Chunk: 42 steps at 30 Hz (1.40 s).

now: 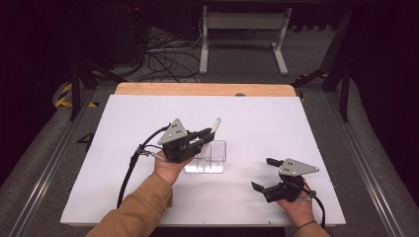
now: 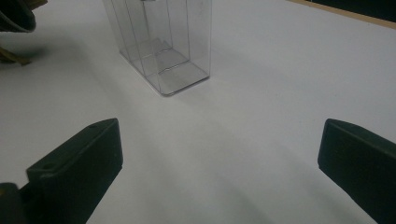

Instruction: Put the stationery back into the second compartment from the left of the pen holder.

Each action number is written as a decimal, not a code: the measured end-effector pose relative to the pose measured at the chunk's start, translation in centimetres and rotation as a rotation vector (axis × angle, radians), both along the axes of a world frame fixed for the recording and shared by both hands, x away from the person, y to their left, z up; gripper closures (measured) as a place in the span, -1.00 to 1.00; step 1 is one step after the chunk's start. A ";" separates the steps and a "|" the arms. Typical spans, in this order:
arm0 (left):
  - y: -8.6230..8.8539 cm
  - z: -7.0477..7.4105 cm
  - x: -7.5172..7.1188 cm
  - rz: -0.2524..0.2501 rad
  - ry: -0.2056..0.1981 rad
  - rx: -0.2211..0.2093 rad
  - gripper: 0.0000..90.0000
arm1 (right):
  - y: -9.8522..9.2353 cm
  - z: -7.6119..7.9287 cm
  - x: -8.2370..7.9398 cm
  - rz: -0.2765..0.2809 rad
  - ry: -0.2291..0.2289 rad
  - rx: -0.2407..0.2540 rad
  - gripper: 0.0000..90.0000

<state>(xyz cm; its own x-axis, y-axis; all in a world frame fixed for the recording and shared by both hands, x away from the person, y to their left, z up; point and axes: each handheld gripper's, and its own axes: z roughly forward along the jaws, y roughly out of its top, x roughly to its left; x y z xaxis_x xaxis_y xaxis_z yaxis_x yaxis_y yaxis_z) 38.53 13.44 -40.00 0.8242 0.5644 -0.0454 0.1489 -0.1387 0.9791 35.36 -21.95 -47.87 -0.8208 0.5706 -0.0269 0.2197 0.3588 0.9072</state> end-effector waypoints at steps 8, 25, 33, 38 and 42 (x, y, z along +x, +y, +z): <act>1.3 0.7 -1.2 0.018 -0.051 0.016 -0.01 | 0.0 0.0 0.1 0.006 0.002 0.005 -0.99; 5.5 2.6 -4.4 0.061 -0.137 0.054 -0.73 | 0.1 0.0 0.2 0.015 0.002 0.014 -0.99; 8.5 1.8 -5.5 0.079 -0.118 0.088 -0.78 | 0.1 0.0 0.2 0.017 0.001 0.018 -0.99; 10.2 0.6 -5.8 0.083 -0.082 0.115 -0.79 | 0.2 0.0 0.2 0.018 0.001 0.018 -0.99; 11.5 -0.5 -5.7 0.088 -0.027 0.121 -0.80 | 0.2 0.0 0.2 0.019 0.002 0.019 -0.99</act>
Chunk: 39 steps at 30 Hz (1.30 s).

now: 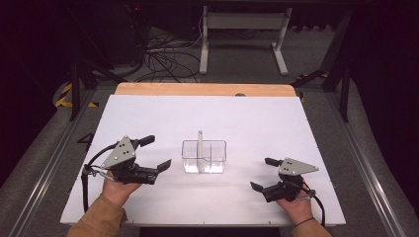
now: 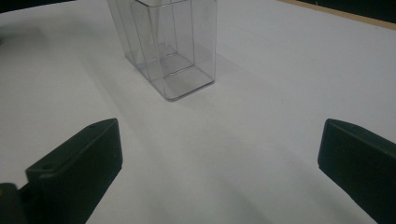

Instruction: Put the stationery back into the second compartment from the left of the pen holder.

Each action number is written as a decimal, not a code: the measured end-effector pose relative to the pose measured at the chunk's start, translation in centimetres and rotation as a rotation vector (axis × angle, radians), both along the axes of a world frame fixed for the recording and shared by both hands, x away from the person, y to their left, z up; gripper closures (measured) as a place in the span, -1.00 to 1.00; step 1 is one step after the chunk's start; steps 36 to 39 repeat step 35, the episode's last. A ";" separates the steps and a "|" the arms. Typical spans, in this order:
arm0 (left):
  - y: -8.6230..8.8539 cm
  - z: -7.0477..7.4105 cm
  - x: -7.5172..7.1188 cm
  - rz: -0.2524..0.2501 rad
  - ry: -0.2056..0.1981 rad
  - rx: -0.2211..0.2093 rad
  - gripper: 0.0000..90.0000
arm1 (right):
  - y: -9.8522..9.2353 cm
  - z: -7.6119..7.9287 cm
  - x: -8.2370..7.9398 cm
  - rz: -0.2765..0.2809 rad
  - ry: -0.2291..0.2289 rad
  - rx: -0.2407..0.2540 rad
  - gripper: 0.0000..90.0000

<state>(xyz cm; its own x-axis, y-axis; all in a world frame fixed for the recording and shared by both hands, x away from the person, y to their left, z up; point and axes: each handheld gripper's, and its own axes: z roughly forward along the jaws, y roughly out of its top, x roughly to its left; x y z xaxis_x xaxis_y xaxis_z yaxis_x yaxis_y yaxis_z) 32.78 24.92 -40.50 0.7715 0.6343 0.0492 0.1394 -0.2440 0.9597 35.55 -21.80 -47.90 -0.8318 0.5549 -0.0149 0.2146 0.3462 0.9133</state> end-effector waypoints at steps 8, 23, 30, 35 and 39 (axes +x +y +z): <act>1.9 -2.3 -0.2 0.026 0.073 0.010 -0.80 | -0.1 0.1 0.0 0.012 0.002 0.010 -0.99; 4.3 -7.2 -1.4 0.070 0.050 0.025 -0.85 | -0.2 0.2 -0.1 0.026 -0.003 0.015 -0.99; 5.4 -7.8 -1.3 0.092 0.087 0.005 -0.89 | -0.2 0.2 -0.1 0.027 -0.003 0.015 -0.99; 5.4 -7.8 -1.2 0.104 0.110 -0.016 -0.89 | -0.2 0.2 -0.1 0.026 -0.003 0.019 -0.99; 5.4 -7.8 -1.2 0.104 0.110 -0.016 -0.89 | -0.2 0.2 -0.1 0.026 -0.003 0.019 -0.99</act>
